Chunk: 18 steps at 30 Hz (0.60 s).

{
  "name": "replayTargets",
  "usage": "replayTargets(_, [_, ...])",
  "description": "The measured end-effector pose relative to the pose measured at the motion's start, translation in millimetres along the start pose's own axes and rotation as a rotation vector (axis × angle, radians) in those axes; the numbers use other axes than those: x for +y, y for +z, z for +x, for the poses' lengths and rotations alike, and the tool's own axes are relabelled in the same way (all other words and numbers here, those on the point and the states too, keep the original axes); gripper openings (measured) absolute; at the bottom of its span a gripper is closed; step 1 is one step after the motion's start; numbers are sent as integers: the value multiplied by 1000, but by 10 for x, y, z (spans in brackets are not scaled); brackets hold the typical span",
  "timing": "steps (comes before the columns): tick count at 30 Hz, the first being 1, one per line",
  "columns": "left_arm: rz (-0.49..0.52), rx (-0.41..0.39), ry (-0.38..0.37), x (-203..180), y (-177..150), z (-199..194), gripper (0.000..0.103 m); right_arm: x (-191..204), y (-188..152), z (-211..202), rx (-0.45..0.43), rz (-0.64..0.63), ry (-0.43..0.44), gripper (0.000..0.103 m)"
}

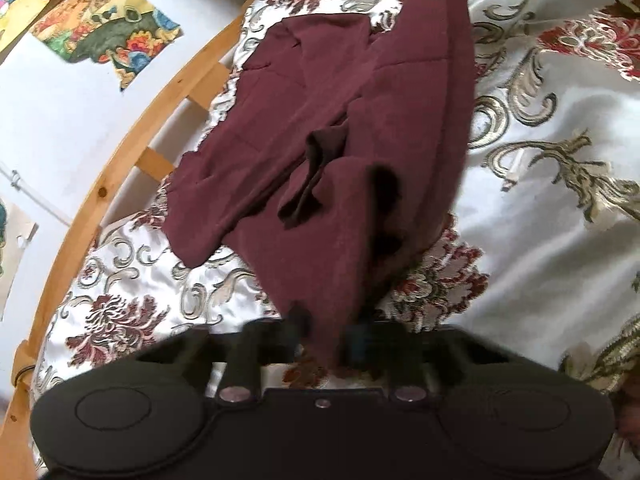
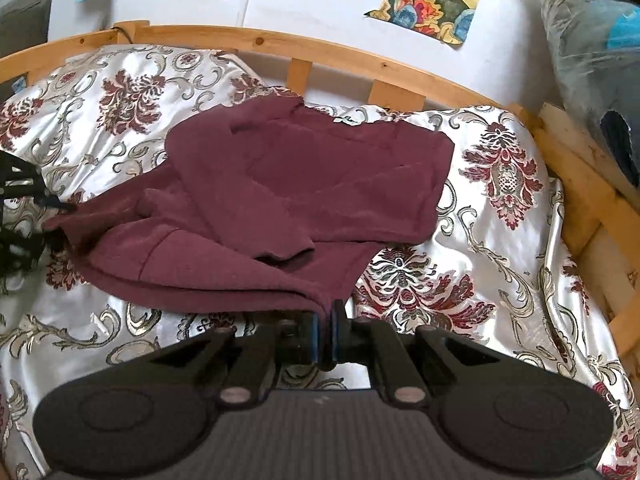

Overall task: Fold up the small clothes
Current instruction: 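Grasp the shirt hem with the right gripper while the left gripper grasps the hem too, then lift the hem with both grippers and fold it toward the collar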

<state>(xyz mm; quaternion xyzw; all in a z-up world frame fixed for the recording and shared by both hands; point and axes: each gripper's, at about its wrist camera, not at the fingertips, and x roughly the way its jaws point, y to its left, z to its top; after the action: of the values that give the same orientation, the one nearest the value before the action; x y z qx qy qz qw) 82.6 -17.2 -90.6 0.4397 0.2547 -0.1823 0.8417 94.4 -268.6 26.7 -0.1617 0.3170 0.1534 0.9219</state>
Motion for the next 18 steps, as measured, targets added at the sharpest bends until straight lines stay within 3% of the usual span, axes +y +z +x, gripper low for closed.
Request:
replayTargets(5, [-131, -42, 35, 198, -1, -132, 4, 87, -13, -93, -18, -27, -22, 7])
replayTargets(11, [-387, -88, 93, 591, -58, -616, 4, 179, -29, -537, -129, -14, -77, 6])
replayTargets(14, [-496, -114, 80, 670, -86, -945, 4, 229, -76, -811, -168, 0, -84, 6])
replayTargets(18, [-545, -126, 34, 638, -133, -1313, 4, 360, -226, -1199, -180, -3, -90, 6])
